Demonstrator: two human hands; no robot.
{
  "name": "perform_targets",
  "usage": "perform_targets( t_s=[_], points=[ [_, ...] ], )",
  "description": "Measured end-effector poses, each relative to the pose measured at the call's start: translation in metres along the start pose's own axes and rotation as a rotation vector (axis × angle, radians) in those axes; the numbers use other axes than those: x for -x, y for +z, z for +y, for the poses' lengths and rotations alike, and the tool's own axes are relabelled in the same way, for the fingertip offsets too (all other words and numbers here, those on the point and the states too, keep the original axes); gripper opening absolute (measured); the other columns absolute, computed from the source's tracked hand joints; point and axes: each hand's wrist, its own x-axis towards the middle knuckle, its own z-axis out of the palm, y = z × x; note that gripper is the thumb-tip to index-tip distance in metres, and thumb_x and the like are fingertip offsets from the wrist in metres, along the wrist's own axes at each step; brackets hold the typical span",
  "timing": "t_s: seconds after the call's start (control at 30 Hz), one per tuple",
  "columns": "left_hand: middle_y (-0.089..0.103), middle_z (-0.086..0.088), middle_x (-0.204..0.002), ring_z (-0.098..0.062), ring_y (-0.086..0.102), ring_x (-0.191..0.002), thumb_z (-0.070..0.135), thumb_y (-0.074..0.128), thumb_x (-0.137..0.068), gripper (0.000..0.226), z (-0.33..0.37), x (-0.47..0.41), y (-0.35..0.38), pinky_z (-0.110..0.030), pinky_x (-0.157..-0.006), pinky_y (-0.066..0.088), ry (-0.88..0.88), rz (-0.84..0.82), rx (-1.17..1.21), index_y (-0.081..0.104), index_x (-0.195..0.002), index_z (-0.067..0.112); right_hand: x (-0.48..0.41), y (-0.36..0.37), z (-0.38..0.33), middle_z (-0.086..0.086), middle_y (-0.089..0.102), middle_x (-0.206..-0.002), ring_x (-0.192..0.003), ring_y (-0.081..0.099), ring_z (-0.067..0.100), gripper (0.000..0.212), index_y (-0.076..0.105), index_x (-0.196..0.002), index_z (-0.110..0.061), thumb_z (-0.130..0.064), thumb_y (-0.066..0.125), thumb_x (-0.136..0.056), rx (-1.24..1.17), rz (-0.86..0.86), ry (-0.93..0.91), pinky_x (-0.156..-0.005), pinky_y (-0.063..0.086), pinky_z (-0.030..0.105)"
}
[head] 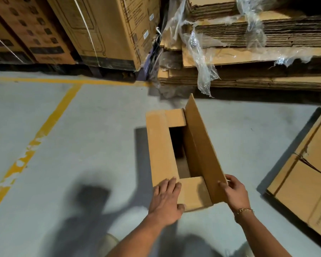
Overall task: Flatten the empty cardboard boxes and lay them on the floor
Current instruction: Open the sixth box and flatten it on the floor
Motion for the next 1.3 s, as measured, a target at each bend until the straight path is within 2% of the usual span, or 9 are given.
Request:
perform_targets(
  t_s=[0.23, 0.37, 0.47, 0.57, 0.8, 0.97, 1.07, 1.2, 1.3],
  points=[
    [0.000, -0.010, -0.165, -0.039, 0.018, -0.142, 0.056, 0.044, -0.095, 0.073, 0.004, -0.018, -0.007, -0.051, -0.107, 0.037, -0.114, -0.099, -0.080, 0.014, -0.158, 0.032, -0.021, 0.010, 0.049, 0.016, 0.065, -0.118, -0.097, 0.068, 0.035, 0.057, 0.052, -0.129, -0.012, -0.034, 0.079, -0.084, -0.281, 0.053, 0.417, -0.075, 0.062, 0.050],
    [0.001, -0.016, -0.165, -0.043, 0.022, -0.139, 0.057, 0.036, -0.098, 0.069, 0.003, -0.026, -0.007, -0.052, -0.109, 0.031, -0.081, -0.101, -0.230, 0.017, -0.158, 0.028, -0.029, 0.031, 0.073, 0.021, 0.051, -0.138, -0.115, 0.058, 0.041, 0.089, 0.031, -0.150, -0.013, -0.052, 0.075, -0.082, -0.080, 0.062, 0.551, -0.087, 0.056, 0.054],
    [0.003, -0.013, -0.164, -0.042, 0.024, -0.137, 0.055, 0.039, -0.098, 0.060, 0.003, -0.027, -0.017, -0.049, -0.102, 0.039, -0.095, -0.113, -0.232, 0.034, -0.150, 0.025, -0.029, 0.040, 0.070, 0.019, 0.033, -0.155, -0.137, 0.037, 0.044, 0.079, 0.033, -0.152, -0.015, -0.061, 0.055, -0.091, 0.389, 0.037, 0.404, -0.108, 0.038, 0.058],
    [0.013, -0.007, -0.158, -0.036, 0.026, -0.137, 0.051, 0.047, -0.097, 0.051, -0.001, -0.021, -0.036, -0.046, -0.097, 0.048, -0.101, -0.081, -0.084, 0.045, -0.141, 0.024, -0.024, 0.038, 0.060, 0.010, 0.041, -0.152, -0.137, 0.038, 0.037, 0.055, 0.045, -0.143, -0.026, -0.059, 0.035, -0.099, 0.626, -0.035, 0.283, -0.109, 0.033, 0.054],
    [0.045, -0.004, -0.140, -0.028, 0.050, -0.122, 0.050, 0.067, -0.079, 0.032, -0.081, 0.036, -0.054, -0.042, -0.082, 0.053, -0.144, 0.346, -0.058, 0.060, -0.099, 0.028, -0.026, 0.023, 0.068, 0.024, 0.052, -0.143, -0.127, 0.051, 0.046, 0.082, 0.031, -0.149, -0.012, -0.055, 0.065, -0.089, 0.184, 0.003, 0.354, -0.106, 0.042, 0.053],
    [0.047, -0.011, -0.140, -0.032, 0.045, -0.123, 0.042, 0.077, -0.066, 0.043, -0.110, 0.042, -0.027, -0.046, -0.086, 0.042, -0.341, 0.289, -0.178, 0.065, -0.102, 0.024, -0.018, 0.025, 0.073, 0.021, 0.055, -0.133, -0.121, 0.054, 0.045, 0.098, 0.030, -0.149, -0.011, -0.063, 0.072, -0.078, 0.083, 0.103, 0.463, -0.101, 0.046, 0.059],
    [0.047, -0.008, -0.139, -0.031, 0.047, -0.122, 0.039, 0.069, -0.072, 0.051, -0.110, 0.033, -0.007, -0.046, -0.092, 0.042, -0.349, 0.110, -0.141, 0.064, -0.117, 0.016, -0.007, 0.019, 0.058, 0.018, 0.043, -0.146, -0.132, 0.040, 0.042, 0.078, 0.041, -0.145, -0.017, -0.060, 0.065, -0.085, 0.540, 0.179, 0.232, -0.105, 0.038, 0.057],
    [0.021, -0.006, -0.163, -0.028, 0.035, -0.143, 0.040, 0.043, -0.079, 0.081, -0.109, 0.010, 0.013, -0.041, -0.113, 0.035, -0.516, -0.266, 0.316, 0.027, -0.153, 0.010, -0.009, 0.019, 0.041, 0.005, 0.051, -0.136, -0.119, 0.050, 0.031, 0.039, 0.055, -0.132, -0.025, -0.039, 0.049, -0.096, 0.931, -0.019, -0.096, -0.096, 0.046, 0.045],
    [0.040, -0.010, -0.149, -0.031, 0.037, -0.137, 0.047, 0.044, -0.083, 0.067, -0.092, -0.003, 0.010, -0.045, -0.112, 0.033, -0.446, 0.027, 0.072, 0.042, -0.141, 0.015, -0.010, 0.022, 0.033, 0.006, 0.048, -0.138, -0.113, 0.059, 0.031, 0.044, 0.053, -0.136, -0.021, -0.031, 0.053, -0.094, 0.847, -0.204, -0.054, -0.091, 0.053, 0.042]
  ],
)
